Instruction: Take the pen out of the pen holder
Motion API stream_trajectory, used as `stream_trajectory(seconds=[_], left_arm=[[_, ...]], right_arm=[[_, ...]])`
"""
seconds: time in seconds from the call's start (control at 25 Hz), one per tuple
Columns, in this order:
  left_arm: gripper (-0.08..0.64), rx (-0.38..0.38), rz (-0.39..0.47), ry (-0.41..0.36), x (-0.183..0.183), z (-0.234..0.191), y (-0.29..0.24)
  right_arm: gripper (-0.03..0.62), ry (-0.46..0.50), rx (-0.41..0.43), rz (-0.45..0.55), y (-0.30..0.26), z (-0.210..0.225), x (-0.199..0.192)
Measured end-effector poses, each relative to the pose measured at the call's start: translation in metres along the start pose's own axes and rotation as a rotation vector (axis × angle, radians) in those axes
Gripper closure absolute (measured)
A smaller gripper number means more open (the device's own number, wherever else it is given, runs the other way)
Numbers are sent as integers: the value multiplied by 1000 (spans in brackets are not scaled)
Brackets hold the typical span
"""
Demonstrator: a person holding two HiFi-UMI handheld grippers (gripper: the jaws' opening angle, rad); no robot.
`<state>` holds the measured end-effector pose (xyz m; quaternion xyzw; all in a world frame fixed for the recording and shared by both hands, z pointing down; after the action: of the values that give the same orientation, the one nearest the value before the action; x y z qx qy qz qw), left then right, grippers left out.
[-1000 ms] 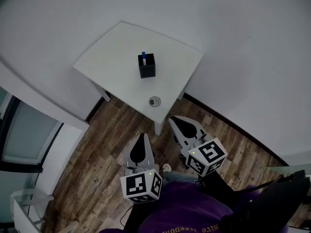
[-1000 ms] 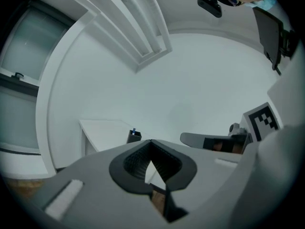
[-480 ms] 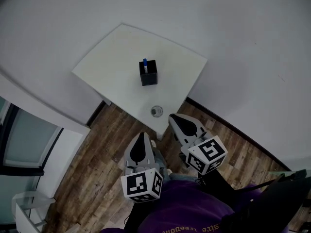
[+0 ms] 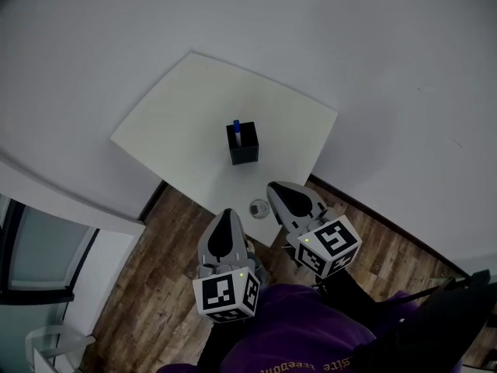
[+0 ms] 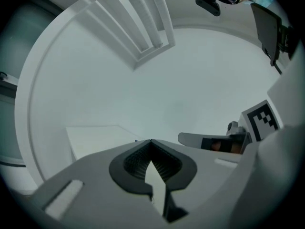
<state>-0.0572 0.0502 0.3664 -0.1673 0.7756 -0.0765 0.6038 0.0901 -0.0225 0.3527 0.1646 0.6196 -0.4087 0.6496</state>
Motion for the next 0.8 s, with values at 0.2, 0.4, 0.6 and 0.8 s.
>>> stream_trajectory(seconds=[0.2, 0.4, 0.6, 0.8], left_arm=[[552, -31, -19, -15, 14, -14, -33], [552, -51, -31, -26, 29, -30, -61], [552, -60, -48, -30, 35, -48, -84], [552, -78, -65, -35, 41, -62, -103]], right_arm=[[581, -5, -30, 0, -29, 18, 11], [581, -11, -59, -18, -59, 33, 19], [581, -25, -82, -35, -86, 43, 19], [581, -38, -120, -55, -111, 55, 20]])
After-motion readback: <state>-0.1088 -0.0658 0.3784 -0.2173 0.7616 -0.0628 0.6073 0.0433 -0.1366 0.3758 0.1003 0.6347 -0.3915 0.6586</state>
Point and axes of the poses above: the fingertips, and each gripper's own axes: y backward along the fingers, z to its right, x out of its top, the point moved 8 cm from there along y, backward along the fingers, and after that the axes turned 8 degrees about -z, right-handed, at the moved point
